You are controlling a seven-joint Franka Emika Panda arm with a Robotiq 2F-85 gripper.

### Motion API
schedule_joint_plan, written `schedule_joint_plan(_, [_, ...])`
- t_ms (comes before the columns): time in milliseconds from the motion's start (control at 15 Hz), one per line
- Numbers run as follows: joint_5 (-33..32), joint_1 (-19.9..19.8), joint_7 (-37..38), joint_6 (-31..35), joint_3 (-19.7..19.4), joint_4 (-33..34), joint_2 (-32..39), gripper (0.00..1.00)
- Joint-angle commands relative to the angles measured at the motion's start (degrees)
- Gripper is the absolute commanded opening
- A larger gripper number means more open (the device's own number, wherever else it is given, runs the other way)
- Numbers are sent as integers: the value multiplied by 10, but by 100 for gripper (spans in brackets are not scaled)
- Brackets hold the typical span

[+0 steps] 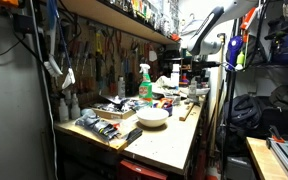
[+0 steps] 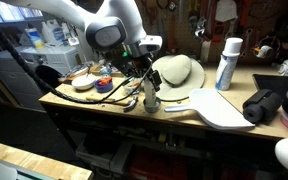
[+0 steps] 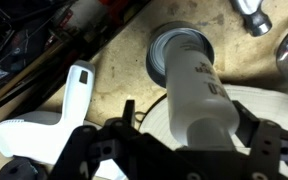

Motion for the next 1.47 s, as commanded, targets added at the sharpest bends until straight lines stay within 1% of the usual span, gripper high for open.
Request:
schedule_joint_plan(0, [-20, -10, 20, -9, 9, 1, 2, 61])
schedule_joint_plan(133, [-21, -10, 21, -15, 10, 0, -6, 44])
schedule_joint_plan(267, [-24, -8, 21, -24, 12, -4, -18, 31])
schedule_joint_plan(400, [-30, -6, 19, -44, 13, -4, -38, 31])
schedule_joint_plan(533, [-36, -5, 19, -81, 12, 2, -66, 31])
schedule_joint_plan(667, [-50, -4, 32, -108, 6, 19, -87, 31])
schedule_joint_plan(800, [-45, -8, 47, -125, 3, 39, -102, 31])
schedule_joint_plan(867, [-36, -10, 54, -119, 2, 46, -105, 31])
schedule_joint_plan(1000, [-33, -10, 94, -73, 0, 53, -93, 31])
schedule_joint_plan(1267, [-39, -14, 194, -24, -7, 74, -38, 31])
schedule_joint_plan(1400, [-42, -18, 241, -16, -15, 91, 1, 31])
